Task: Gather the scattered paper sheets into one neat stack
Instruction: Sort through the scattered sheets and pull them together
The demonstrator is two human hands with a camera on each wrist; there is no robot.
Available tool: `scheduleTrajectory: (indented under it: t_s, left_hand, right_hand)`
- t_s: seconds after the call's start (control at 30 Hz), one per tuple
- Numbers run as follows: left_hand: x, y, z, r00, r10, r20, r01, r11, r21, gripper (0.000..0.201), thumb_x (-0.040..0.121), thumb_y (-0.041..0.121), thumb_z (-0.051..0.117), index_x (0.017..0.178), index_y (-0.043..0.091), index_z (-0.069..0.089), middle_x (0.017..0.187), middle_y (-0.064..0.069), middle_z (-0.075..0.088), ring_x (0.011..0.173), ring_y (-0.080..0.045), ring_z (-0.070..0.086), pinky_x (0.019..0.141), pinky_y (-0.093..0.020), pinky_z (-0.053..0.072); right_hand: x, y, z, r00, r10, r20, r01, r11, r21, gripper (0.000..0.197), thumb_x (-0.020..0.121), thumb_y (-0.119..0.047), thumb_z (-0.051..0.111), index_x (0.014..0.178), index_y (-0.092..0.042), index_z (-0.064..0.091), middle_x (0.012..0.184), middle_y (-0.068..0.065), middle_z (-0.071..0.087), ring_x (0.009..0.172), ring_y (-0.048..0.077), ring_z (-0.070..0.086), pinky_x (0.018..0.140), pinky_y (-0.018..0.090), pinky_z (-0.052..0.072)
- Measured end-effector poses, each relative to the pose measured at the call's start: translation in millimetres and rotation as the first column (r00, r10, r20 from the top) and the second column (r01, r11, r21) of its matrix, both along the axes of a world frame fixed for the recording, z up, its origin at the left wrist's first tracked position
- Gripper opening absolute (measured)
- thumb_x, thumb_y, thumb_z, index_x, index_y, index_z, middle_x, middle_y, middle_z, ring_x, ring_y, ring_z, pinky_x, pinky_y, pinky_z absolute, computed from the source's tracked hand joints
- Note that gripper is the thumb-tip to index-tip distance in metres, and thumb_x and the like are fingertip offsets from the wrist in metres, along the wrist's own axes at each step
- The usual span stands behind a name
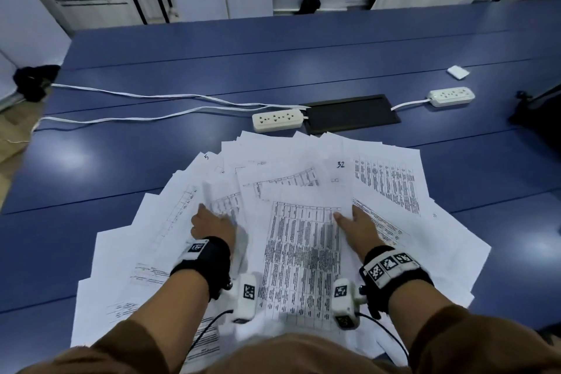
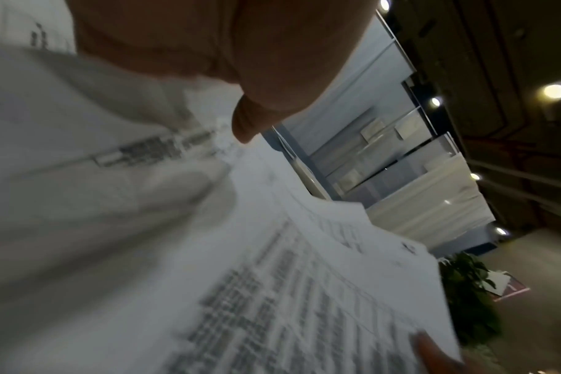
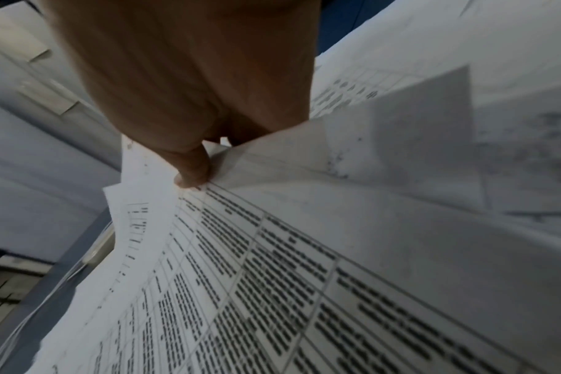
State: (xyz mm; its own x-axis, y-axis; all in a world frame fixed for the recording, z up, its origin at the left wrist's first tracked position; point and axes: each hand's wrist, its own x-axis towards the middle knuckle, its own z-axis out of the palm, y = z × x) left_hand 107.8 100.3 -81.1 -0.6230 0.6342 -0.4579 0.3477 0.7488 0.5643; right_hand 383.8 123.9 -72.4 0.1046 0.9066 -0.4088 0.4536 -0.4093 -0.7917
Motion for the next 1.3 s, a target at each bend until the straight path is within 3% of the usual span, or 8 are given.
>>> scheduleTrajectory:
  t_s: [0.27, 0.47, 0.6, 0.73, 0.9, 1.07, 1.17, 1.3]
  left_hand:
    - [-14.9, 1.5, -6.3, 0.998, -0.036, 0.050, 0.035, 0.999, 0.019, 0.069, 0.091, 0.028, 0.060, 0.146, 0.002, 0.029, 0.149, -0.021, 0.034, 0.136, -0.038, 0.034, 0.111, -0.042, 0.029]
    - [0.1, -3.9, -7.1, 0.946, -0.049, 0.321, 0.013, 0.993, 0.115, 0.076, 0.079, 0.031, 0.074, 0.136, -0.004, 0.037, 0.134, -0.019, 0.049, 0.126, -0.035, 0.048, 0.103, -0.040, 0.040]
    - [1.3, -16.5, -2.7, 0.904, -0.068, 0.422, 0.028, 0.995, 0.100, 0.064, 0.087, 0.021, 0.069, 0.138, 0.001, 0.037, 0.138, -0.014, 0.047, 0.126, -0.028, 0.047, 0.101, -0.034, 0.037]
    - [-2.8, -32.3, 1.1, 0.842, -0.079, 0.534, -0.030, 0.981, 0.194, 0.028, 0.078, 0.013, 0.077, 0.104, 0.013, 0.064, 0.108, -0.010, 0.070, 0.096, -0.023, 0.066, 0.091, -0.036, 0.049]
    - [-2.0, -45.0, -10.0, 0.836, -0.111, 0.537, 0.022, 0.985, 0.170, 0.077, 0.065, 0.033, 0.088, 0.130, 0.018, 0.048, 0.122, 0.006, 0.059, 0.118, -0.017, 0.051, 0.104, -0.037, 0.036]
    - [-16.9, -50.2, -18.0, 0.922, 0.013, 0.386, -0.076, 0.986, 0.149, 0.068, 0.070, 0.010, 0.083, 0.129, 0.005, 0.050, 0.121, -0.011, 0.061, 0.109, -0.031, 0.058, 0.097, -0.042, 0.046]
    - [-36.0, -52.3, -18.0, 0.926, 0.055, 0.373, -0.118, 0.982, 0.148, 0.056, 0.075, 0.006, 0.079, 0.124, 0.002, 0.050, 0.115, -0.016, 0.061, 0.101, -0.033, 0.059, 0.091, -0.042, 0.048]
    - [-47.0, -59.1, -20.3, 0.922, 0.086, 0.377, -0.156, 0.975, 0.160, 0.043, 0.078, -0.001, 0.074, 0.116, 0.002, 0.054, 0.104, -0.018, 0.062, 0.088, -0.032, 0.058, 0.079, -0.038, 0.046]
  right_hand:
    - [-11.2, 6.3, -4.6, 0.997, -0.073, 0.010, 0.073, 0.996, -0.058, 0.055, 0.091, -0.028, 0.064, 0.135, -0.013, 0.033, 0.106, 0.005, 0.057, 0.103, 0.028, 0.057, 0.096, 0.042, 0.046]
    - [-32.2, 5.9, -4.9, 0.981, 0.005, -0.193, -0.055, 0.965, -0.255, 0.043, 0.087, -0.023, 0.071, 0.122, -0.003, 0.055, 0.116, 0.013, 0.063, 0.110, 0.031, 0.058, 0.085, 0.033, 0.045]
    - [-26.7, 5.9, 4.0, 0.967, 0.044, -0.252, -0.118, 0.950, -0.289, 0.043, 0.086, -0.014, 0.071, 0.125, -0.002, 0.057, 0.121, 0.013, 0.064, 0.110, 0.026, 0.056, 0.097, 0.037, 0.038]
    - [-21.9, -1.8, 2.7, 0.964, 0.016, -0.266, -0.069, 0.979, -0.194, 0.035, 0.090, -0.010, 0.064, 0.123, -0.005, 0.058, 0.111, 0.009, 0.066, 0.112, 0.029, 0.057, 0.106, 0.045, 0.038]
    - [-26.6, -5.4, 8.7, 0.896, -0.079, -0.438, -0.001, 0.984, -0.180, 0.040, 0.095, -0.017, 0.059, 0.133, -0.008, 0.051, 0.115, -0.002, 0.060, 0.116, 0.020, 0.049, 0.111, 0.045, 0.030]
    - [3.6, 28.0, 7.2, 0.982, 0.061, 0.178, -0.078, 0.992, 0.094, 0.036, 0.092, -0.028, 0.064, 0.122, -0.010, 0.055, 0.119, 0.009, 0.060, 0.111, 0.027, 0.057, 0.101, 0.044, 0.044]
    - [51.4, 46.8, 13.3, 0.774, 0.138, 0.618, -0.150, 0.988, -0.033, 0.077, 0.077, -0.044, 0.077, 0.140, -0.020, 0.039, 0.140, 0.009, 0.047, 0.127, 0.033, 0.047, 0.103, 0.051, 0.040]
    - [97.3, 44.0, 8.5, 0.658, 0.303, 0.689, -0.138, 0.948, -0.286, 0.102, 0.051, -0.064, 0.084, 0.134, -0.027, 0.036, 0.129, 0.008, 0.053, 0.124, 0.033, 0.048, 0.100, 0.056, 0.036]
